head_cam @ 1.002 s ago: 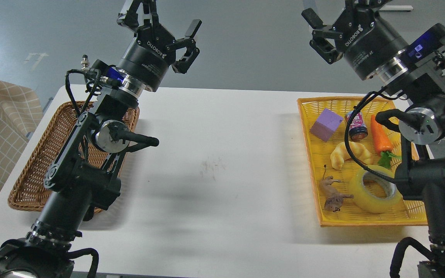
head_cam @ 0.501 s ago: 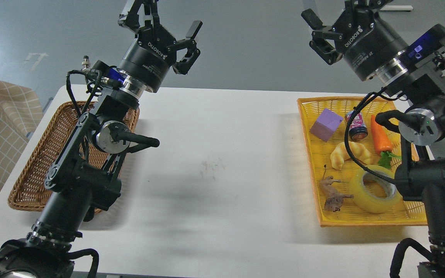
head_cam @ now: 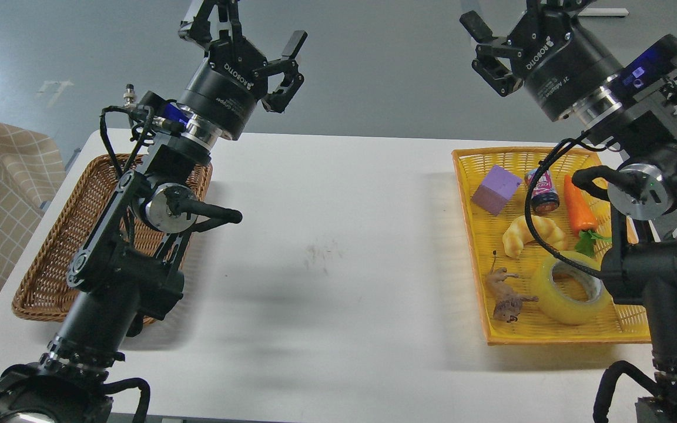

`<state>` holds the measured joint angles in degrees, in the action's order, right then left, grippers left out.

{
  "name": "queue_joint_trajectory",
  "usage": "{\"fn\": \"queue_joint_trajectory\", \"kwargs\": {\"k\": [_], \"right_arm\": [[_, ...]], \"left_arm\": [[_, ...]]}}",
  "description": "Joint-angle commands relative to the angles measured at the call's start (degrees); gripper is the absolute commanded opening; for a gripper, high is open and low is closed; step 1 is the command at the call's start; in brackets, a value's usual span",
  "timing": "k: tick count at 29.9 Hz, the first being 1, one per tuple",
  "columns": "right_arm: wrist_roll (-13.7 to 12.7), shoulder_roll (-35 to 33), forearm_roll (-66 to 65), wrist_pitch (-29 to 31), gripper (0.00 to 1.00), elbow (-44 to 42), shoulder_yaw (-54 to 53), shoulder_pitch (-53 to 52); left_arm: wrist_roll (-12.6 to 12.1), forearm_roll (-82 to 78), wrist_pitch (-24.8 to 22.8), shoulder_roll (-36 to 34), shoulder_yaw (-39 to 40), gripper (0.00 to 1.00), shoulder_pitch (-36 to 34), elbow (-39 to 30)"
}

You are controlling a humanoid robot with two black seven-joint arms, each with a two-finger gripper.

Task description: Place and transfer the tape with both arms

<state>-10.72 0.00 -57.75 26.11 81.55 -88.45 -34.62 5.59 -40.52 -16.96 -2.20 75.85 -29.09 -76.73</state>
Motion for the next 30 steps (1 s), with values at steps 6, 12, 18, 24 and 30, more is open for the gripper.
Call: {"fn": "queue_joint_trajectory", "kwargs": {"k": [6,12,18,24,30], "right_arm": [[0.00,0.00,0.00,0.00,1.00,-0.08,0.21,0.08],[0.00,0.00,-0.35,-0.09,1.00,-0.25,0.30,-0.18],[0.00,0.00,-8.50,-0.09,1.00,0.10,0.21,-0.45],[-0.09,0.00,-12.81,-0.18,1.00,1.59,0.91,-0.27],[-0.09,-7.71,-29.06,-0.09,1.00,1.68,7.75,0.08]], "left_arm": [[0.13,0.00,0.00,0.09,0.09,0.98,0.00,0.00],[0.04,0.00,0.00,0.00,0.00,0.98,0.00,0.00],[0.04,0.00,0.00,-0.17,-0.18,0.98,-0.27,0.00],[0.04,-0.08,0.00,-0.17,-0.27,0.98,0.00,0.00],[0.04,-0.09,0.00,-0.17,-0.27,0.98,0.17,0.00]]}}
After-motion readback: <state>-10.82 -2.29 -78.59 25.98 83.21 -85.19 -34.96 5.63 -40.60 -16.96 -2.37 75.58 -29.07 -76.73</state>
